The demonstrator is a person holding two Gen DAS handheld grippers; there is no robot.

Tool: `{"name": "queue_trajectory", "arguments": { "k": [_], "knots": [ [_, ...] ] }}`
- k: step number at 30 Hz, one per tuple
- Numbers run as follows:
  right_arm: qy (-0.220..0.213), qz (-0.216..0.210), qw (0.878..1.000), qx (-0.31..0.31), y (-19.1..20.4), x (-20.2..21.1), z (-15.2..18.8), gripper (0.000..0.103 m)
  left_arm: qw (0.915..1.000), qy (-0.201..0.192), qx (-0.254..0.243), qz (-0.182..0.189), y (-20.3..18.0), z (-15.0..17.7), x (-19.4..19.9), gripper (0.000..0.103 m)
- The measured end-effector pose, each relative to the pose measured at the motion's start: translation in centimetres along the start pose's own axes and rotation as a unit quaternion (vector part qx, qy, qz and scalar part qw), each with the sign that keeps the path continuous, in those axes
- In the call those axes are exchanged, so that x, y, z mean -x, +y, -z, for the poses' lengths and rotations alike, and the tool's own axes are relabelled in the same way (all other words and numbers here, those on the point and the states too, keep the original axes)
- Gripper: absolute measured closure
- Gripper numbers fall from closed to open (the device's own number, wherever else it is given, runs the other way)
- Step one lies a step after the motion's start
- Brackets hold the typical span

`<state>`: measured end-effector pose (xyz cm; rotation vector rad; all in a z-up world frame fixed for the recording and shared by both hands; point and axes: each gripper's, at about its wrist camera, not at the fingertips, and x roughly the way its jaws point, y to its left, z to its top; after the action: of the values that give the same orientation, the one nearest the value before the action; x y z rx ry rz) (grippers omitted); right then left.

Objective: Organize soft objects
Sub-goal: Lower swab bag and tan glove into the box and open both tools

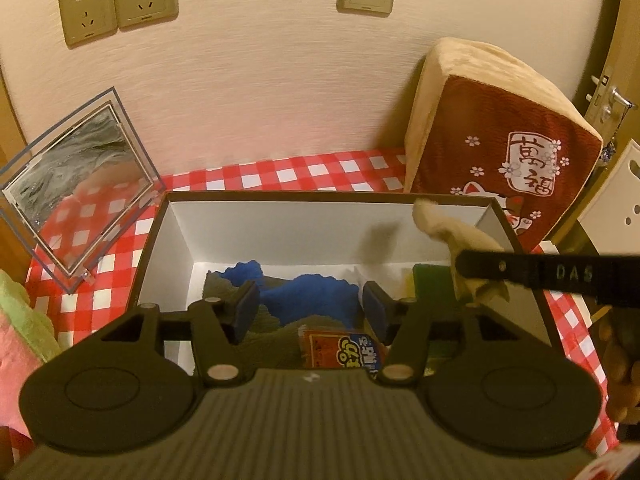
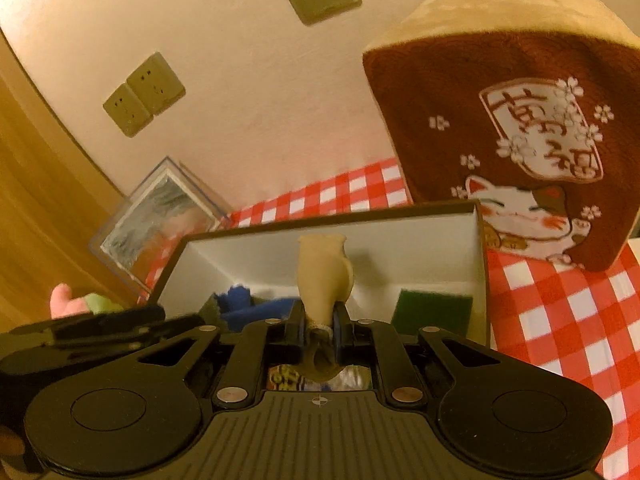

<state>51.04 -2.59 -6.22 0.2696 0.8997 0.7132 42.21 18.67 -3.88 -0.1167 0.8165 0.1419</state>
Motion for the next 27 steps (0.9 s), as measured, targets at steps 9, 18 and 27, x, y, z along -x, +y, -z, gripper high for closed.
{"name": "queue_trajectory", "arguments": {
  "k": [9, 18, 27],
  "knots": [
    [-0.039, -0.004, 0.999, 0.004, -0.2, 0.4, -0.1, 0.028, 0.9999, 0.006, 0.008, 0.0, -0.1, 1.0, 0.4, 0.04],
    [-0.006, 0.017, 0.999, 0.027, -0.5, 1.5, 1.8, 0.028, 0.9999, 0.007, 0.014, -0.001, -0.1, 1.7, 1.3, 0.039],
    [0.002, 0.025, 0.998, 0.05, 0.3, 3.4, 3.1, 0.027, 0.9998, 0.001, 0.018, -0.004, -0.6, 2.4, 3.3, 0.038]
  ]
}}
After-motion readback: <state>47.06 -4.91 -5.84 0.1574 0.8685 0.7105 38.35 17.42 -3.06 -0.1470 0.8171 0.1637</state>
